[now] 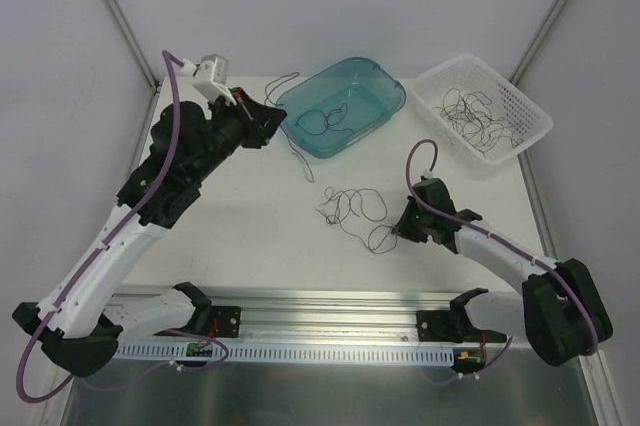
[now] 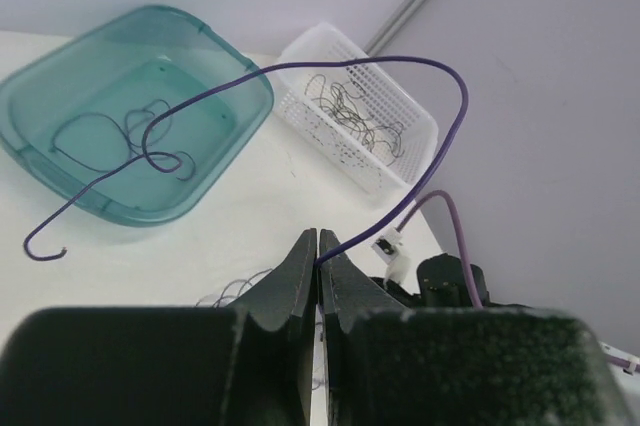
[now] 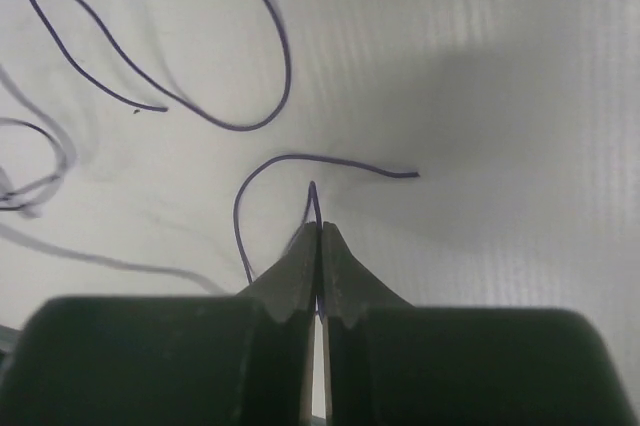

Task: Untangle the cables

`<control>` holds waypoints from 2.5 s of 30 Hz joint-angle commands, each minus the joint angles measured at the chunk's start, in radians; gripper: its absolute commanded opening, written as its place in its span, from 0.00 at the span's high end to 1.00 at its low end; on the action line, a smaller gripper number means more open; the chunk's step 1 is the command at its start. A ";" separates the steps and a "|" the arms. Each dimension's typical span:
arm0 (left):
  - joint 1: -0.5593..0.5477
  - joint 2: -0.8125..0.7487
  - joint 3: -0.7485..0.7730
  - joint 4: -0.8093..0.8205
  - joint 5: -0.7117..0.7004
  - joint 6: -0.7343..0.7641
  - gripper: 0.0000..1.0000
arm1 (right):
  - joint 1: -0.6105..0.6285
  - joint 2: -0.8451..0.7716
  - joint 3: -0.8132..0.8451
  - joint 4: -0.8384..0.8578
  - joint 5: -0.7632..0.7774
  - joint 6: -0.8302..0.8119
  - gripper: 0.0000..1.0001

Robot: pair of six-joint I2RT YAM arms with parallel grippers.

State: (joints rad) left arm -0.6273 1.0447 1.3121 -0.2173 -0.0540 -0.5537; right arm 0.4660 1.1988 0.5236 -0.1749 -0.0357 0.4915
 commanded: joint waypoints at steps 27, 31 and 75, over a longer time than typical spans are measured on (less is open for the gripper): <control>0.086 0.262 0.417 -0.156 -0.006 0.274 0.99 | -0.124 -0.364 0.182 -0.350 -0.127 -0.358 0.20; 0.089 0.398 0.496 -0.074 0.003 0.317 0.99 | -0.122 -0.433 0.210 -0.409 -0.148 -0.398 0.16; -0.123 0.141 -0.406 0.110 0.134 0.152 0.04 | -0.107 -0.444 0.205 -0.362 -0.351 -0.517 0.16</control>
State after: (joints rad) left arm -0.7013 1.2243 1.0309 -0.0494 0.1436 -0.3012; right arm 0.3462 0.7242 0.7189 -0.6128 -0.2756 0.0299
